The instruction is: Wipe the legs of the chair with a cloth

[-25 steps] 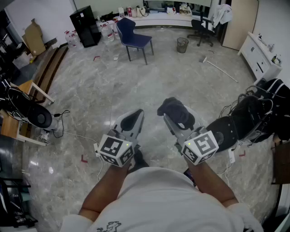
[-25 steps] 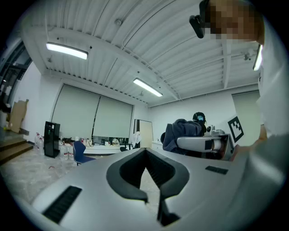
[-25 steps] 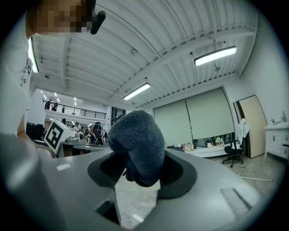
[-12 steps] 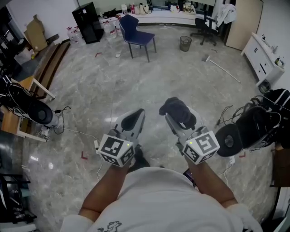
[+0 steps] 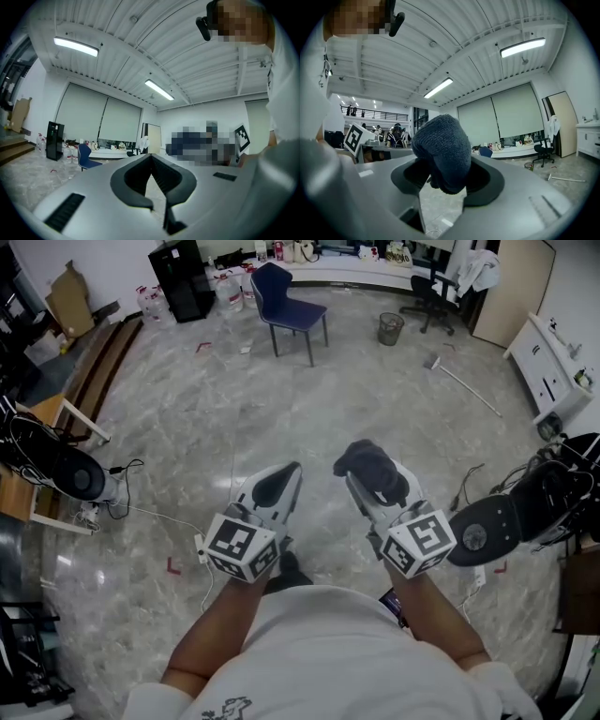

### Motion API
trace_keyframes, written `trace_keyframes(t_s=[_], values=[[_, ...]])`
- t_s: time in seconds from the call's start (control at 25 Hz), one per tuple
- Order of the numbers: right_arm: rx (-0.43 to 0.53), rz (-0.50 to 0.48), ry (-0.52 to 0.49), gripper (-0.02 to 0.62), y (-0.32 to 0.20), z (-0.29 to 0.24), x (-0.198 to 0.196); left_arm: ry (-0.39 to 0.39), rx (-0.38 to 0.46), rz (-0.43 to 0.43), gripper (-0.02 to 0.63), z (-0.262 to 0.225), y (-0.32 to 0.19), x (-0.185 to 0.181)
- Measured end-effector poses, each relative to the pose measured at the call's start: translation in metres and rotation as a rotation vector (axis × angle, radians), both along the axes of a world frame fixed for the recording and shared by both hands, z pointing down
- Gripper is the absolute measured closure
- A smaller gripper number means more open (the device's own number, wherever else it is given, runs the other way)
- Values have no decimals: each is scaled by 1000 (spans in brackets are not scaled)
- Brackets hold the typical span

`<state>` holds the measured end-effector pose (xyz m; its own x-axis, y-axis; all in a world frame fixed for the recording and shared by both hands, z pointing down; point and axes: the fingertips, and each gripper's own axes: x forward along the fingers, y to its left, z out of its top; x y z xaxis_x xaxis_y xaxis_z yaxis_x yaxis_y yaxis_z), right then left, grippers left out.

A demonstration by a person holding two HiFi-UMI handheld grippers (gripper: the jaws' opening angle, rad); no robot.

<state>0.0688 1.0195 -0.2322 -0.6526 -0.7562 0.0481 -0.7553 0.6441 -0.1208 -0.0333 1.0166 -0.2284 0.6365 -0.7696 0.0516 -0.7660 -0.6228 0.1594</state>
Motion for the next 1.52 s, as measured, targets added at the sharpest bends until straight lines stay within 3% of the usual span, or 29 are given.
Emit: trace_keyframes(t_s=[0.24, 0.4, 0.72, 1.08, 1.28, 1.52], values=[[0, 32, -3, 400, -78, -15, -49, -6, -13, 41, 600, -15, -72, -52], [16, 61, -4, 400, -126, -23, -74, 35, 4, 78, 600, -27, -121, -82], [3, 59, -6, 400, -245, -14, -77, 25, -16, 75, 600, -12, -236, -94], [3, -5, -6, 400, -459, 14, -29, 13, -27, 8, 600, 9, -440, -46], [16, -60, 28, 400, -581, 4, 5, 26, -19, -25, 600, -5, -562, -3], [57, -73, 12, 400, -690, -13, 26, 14, -2, -45, 600, -11, -665, 21]])
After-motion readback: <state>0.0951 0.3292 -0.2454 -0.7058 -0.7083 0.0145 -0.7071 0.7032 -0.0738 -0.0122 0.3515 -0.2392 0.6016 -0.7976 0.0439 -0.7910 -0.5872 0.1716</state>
